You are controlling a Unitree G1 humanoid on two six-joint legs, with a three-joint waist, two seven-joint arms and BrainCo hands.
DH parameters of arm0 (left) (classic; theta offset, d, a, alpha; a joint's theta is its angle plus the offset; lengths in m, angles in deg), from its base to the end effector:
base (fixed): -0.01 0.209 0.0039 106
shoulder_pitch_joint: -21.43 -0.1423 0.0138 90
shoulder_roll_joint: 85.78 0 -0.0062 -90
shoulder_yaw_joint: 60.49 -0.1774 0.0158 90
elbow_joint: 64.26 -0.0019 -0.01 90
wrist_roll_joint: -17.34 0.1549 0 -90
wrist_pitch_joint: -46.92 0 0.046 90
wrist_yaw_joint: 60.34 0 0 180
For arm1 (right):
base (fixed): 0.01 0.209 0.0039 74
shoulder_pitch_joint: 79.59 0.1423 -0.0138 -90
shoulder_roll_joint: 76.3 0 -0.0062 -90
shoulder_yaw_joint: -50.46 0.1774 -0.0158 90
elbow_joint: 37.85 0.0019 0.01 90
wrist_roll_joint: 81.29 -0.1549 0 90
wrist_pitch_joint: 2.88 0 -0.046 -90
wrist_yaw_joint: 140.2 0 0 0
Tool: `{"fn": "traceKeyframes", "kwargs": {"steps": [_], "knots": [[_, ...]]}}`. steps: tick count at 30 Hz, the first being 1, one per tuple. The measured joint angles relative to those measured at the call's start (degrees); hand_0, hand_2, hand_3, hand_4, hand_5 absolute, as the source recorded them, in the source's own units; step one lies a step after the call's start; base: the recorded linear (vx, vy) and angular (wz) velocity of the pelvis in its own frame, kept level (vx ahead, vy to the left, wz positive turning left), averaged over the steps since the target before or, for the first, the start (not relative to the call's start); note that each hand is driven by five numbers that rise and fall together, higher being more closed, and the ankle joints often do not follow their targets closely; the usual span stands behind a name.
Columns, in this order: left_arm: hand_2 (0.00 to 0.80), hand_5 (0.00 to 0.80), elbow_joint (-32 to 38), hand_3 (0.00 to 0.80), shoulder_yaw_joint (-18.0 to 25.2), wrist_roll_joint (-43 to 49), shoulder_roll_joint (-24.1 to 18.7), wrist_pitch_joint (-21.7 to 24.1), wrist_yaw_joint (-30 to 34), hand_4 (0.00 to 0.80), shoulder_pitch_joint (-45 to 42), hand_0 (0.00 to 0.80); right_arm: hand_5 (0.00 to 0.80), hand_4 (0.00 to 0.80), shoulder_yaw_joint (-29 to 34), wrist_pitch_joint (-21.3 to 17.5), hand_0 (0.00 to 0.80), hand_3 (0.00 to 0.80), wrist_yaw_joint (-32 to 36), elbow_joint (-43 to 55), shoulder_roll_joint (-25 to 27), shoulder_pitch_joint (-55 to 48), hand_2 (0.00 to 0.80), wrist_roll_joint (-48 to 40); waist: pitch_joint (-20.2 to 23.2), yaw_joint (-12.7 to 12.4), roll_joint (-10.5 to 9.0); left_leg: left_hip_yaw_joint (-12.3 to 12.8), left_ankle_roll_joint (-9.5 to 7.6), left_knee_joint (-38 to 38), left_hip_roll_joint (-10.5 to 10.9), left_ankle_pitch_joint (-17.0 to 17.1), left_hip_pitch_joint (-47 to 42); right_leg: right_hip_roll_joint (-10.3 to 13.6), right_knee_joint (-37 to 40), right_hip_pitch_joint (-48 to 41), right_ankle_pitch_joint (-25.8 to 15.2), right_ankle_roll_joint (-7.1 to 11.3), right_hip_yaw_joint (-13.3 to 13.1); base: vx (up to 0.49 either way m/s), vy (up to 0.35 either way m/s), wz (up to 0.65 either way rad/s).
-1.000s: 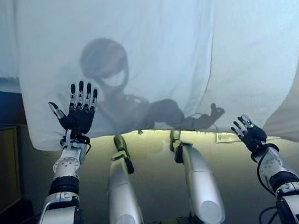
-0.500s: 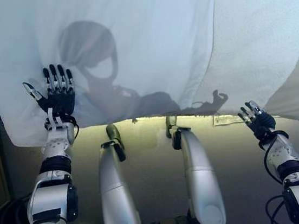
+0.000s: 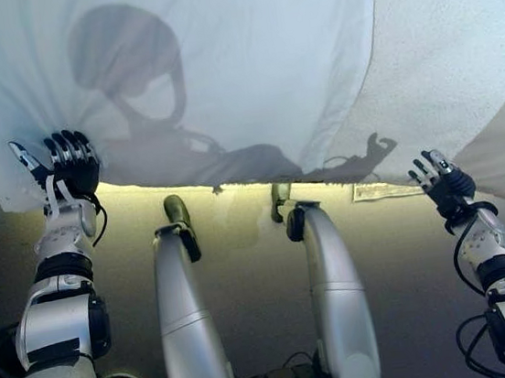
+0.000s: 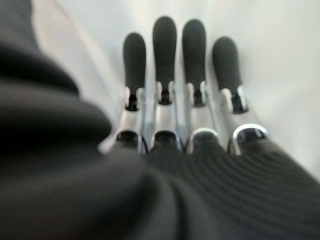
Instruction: Make the bed neatly
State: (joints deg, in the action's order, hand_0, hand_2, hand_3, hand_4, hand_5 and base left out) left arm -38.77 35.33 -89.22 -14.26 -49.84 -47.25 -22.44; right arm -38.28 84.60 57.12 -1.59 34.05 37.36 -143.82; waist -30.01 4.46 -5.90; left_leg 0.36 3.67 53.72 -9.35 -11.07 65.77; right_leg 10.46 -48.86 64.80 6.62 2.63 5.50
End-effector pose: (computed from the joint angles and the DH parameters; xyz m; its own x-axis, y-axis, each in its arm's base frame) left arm 0.3240 0.3072 0.1132 0.9646 0.2610 0.0382 0.0091 0.1118 -0.9937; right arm 0.2681 -0.3292 0.0550 0.9770 -0.1727 -0.1252 0.2125 0.8399 0.4994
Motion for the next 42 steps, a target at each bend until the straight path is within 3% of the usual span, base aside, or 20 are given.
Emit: {"fn": "traceKeyframes", "kwargs": {"steps": [10,14,20,27,33,37,42], "knots": [[0.000,0.000,-2.79,0.000,-0.18,0.01,-0.23,-3.25,-4.36,0.000,0.43,0.000,0.000,0.000,-0.79,-0.79,0.000,0.000,-0.33,1.55,0.61,2.07,0.000,-0.19,0.05,-0.60,-0.66,-2.03,0.12,1.11,0.73,-0.03,2.94,0.21,-0.87,2.00,0.28,-0.23,1.14,-0.082,-0.057,0.03],[0.000,0.000,-4.44,0.000,-0.07,0.01,-0.92,-3.24,-5.90,0.000,0.48,0.000,0.000,0.000,-1.75,-1.27,0.000,0.000,0.07,1.87,0.53,2.08,0.000,-1.94,0.08,-0.67,-2.20,-2.15,0.42,1.15,0.69,-0.25,3.08,0.17,-1.01,2.16,0.62,-0.32,1.25,-0.047,-0.068,0.00],[0.000,0.000,-5.37,0.000,0.45,0.02,-1.07,-3.83,-6.40,0.000,-1.34,0.000,0.000,0.000,-1.77,-2.16,0.000,0.000,0.54,2.63,-0.15,2.06,0.000,-2.42,0.09,-0.71,-2.45,-2.11,0.63,1.35,0.80,-0.42,2.64,0.37,-1.74,2.00,0.96,-0.64,1.21,-0.031,-0.037,0.02],[0.000,0.000,-2.94,0.000,2.31,3.69,3.32,-3.51,-4.27,0.000,-12.61,0.000,0.000,0.000,-1.85,-2.82,0.000,0.000,-0.39,5.22,-6.38,-1.63,0.000,-2.39,0.05,-0.93,-2.27,-0.86,0.71,-1.79,0.89,-0.33,-5.18,1.19,-0.69,-4.39,1.85,-0.56,0.82,-0.003,-0.049,0.04],[0.000,0.000,-2.11,0.000,2.45,9.08,11.37,-1.21,0.39,0.000,-23.65,0.000,0.000,0.000,-0.63,-3.43,0.000,0.000,0.10,5.62,-8.54,-8.34,0.000,-2.33,-0.05,-2.26,-1.04,1.16,0.86,-9.06,1.25,0.60,-16.92,1.77,4.99,-15.01,1.64,-0.04,1.21,0.027,-0.051,0.03],[0.000,0.000,-2.23,0.000,3.45,13.84,13.69,-0.66,1.60,0.000,-26.44,0.000,0.000,0.000,1.03,-3.48,0.000,0.000,2.38,4.59,-9.90,-11.00,0.000,-1.85,0.29,-2.47,0.48,2.63,0.89,-14.91,1.48,1.48,-26.16,1.92,9.37,-23.23,1.54,0.39,1.54,0.155,-0.043,-0.01],[0.000,0.000,-2.19,0.000,3.82,18.29,16.01,-1.52,2.42,0.000,-30.31,0.000,0.000,0.000,2.87,-3.41,0.000,0.000,5.75,1.95,-10.94,-16.05,0.000,3.16,3.54,-2.44,4.09,4.43,1.60,-24.19,1.74,3.24,-37.54,1.98,16.39,-33.45,0.65,0.94,2.72,0.125,-0.054,-0.03]]}}
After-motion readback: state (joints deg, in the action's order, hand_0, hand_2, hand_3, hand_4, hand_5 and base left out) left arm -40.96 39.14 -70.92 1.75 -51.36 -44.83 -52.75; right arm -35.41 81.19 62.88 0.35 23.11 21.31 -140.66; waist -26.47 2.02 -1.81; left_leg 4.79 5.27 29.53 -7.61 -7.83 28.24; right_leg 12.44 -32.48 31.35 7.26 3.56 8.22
